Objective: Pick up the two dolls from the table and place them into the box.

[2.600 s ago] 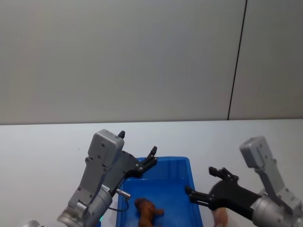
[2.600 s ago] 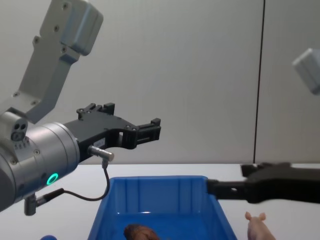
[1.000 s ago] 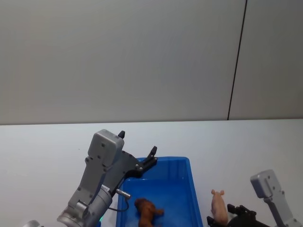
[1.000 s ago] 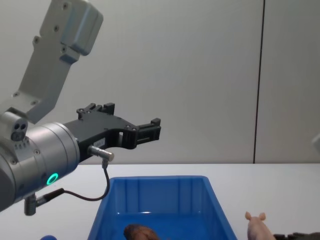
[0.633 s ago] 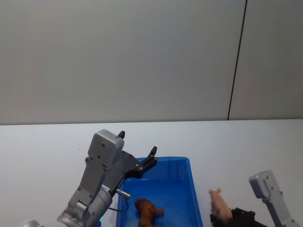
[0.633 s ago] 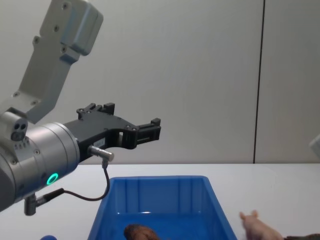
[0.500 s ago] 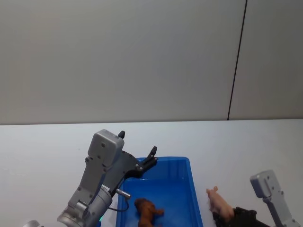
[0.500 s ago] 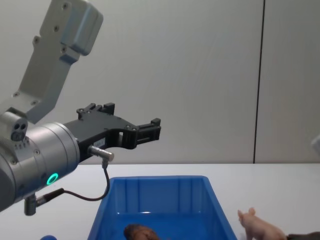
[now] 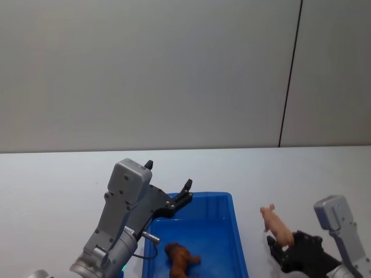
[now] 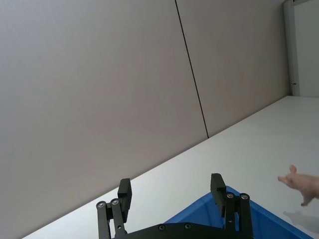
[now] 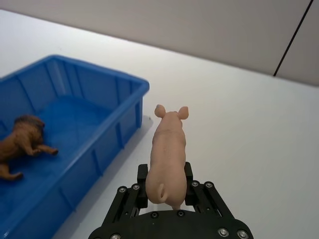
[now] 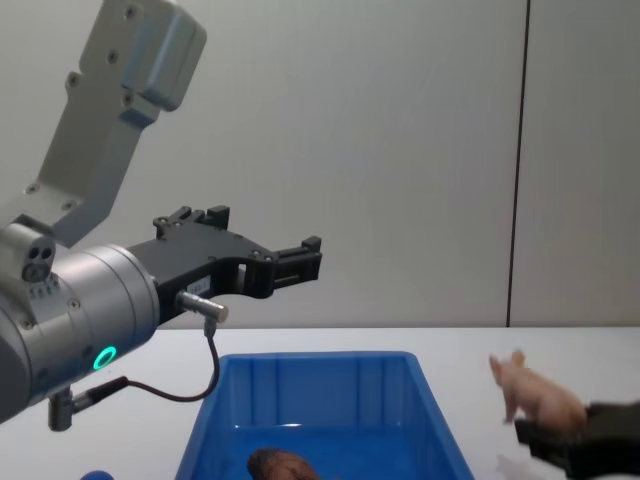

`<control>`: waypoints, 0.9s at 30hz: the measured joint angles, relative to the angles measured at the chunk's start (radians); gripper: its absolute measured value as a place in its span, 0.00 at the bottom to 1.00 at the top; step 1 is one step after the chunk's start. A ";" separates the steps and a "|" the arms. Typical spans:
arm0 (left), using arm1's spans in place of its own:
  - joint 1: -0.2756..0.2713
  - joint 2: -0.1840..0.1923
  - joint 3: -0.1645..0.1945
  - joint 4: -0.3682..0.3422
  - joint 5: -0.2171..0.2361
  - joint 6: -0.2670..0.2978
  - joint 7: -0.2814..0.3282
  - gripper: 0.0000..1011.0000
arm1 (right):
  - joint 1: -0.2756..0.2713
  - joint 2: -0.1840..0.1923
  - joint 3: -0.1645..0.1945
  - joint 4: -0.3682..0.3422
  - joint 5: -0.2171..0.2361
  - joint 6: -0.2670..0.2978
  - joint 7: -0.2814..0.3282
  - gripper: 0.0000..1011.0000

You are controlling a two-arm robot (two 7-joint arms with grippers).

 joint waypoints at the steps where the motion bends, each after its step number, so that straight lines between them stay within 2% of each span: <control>1: 0.000 0.000 0.000 0.000 0.000 0.000 0.000 0.99 | 0.000 0.001 0.001 -0.005 -0.004 -0.005 0.000 0.36; 8: 0.000 0.000 0.000 0.000 0.000 0.000 0.000 0.99 | 0.016 0.005 0.004 -0.042 -0.026 -0.030 0.033 0.36; 15: 0.000 0.000 0.000 0.000 0.000 0.000 0.000 0.99 | 0.048 -0.006 0.001 -0.058 -0.037 -0.031 0.100 0.36; 20: 0.000 0.000 0.000 0.000 0.000 0.000 0.000 0.99 | 0.087 -0.028 -0.011 -0.051 -0.044 -0.006 0.166 0.36; 27: 0.000 0.000 0.000 0.000 0.000 0.000 0.000 0.99 | 0.147 -0.073 -0.034 -0.002 -0.051 0.041 0.245 0.36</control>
